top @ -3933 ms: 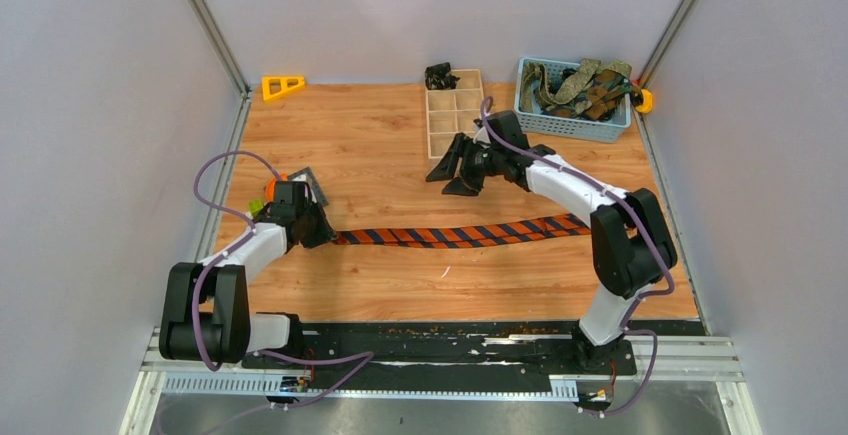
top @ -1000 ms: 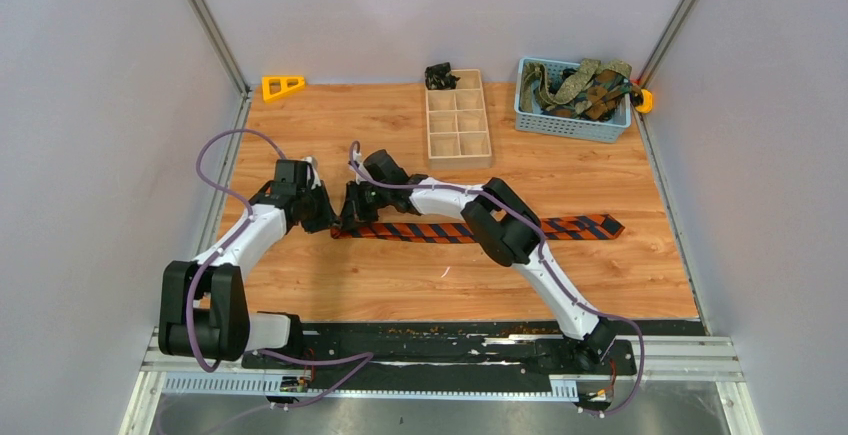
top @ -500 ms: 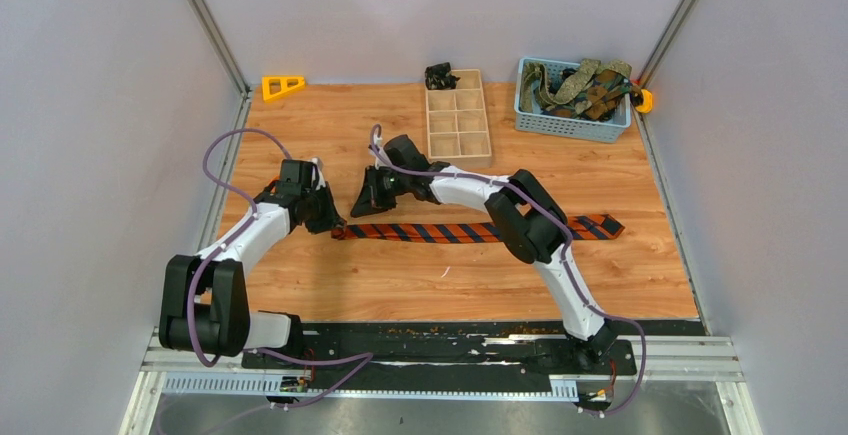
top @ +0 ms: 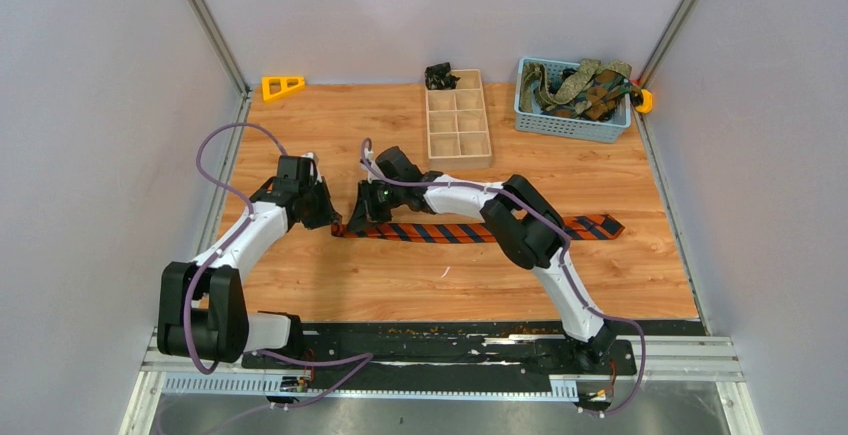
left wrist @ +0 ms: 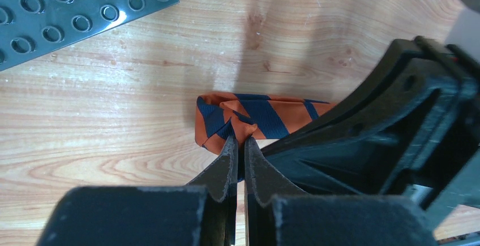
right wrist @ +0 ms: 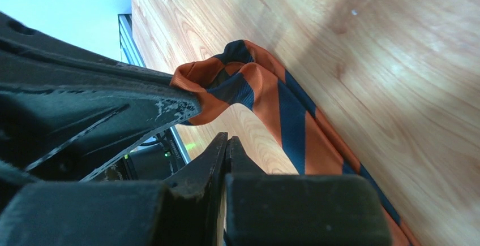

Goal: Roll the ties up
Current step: Roll the tie at the center of the board.

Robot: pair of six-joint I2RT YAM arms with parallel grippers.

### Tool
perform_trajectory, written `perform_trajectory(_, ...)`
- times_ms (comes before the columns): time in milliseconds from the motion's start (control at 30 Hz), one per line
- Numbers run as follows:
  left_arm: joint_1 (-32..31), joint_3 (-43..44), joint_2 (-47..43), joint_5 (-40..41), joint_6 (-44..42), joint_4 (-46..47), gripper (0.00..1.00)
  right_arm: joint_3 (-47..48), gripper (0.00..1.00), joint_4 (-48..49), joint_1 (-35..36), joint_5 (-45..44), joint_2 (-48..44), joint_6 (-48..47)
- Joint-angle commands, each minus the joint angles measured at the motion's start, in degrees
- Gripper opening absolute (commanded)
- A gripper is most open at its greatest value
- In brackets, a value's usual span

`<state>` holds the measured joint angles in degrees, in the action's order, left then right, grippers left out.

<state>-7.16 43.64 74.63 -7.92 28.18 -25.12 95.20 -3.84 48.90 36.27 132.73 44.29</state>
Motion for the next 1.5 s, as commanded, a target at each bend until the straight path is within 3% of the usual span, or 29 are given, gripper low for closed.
perform_trajectory(0, -0.4, 1.99, -1.68, 0.83, -0.67, -0.27, 0.0, 4.15, 0.0, 1.19, 0.74, 0.75, 3.2, -0.44)
perform_trajectory(767, -0.4, 3.16, -2.24, 0.85, -1.42, -1.94, 0.0, 17.86, 0.0, -2.36, 0.67, 0.1, 11.98, -1.21)
perform_trajectory(1467, -0.82, 2.25, 1.48, -1.23, -1.2, 0.52, 0.0, 8.78, 0.0, -1.14, -2.57, 0.83, 1.6, -2.68)
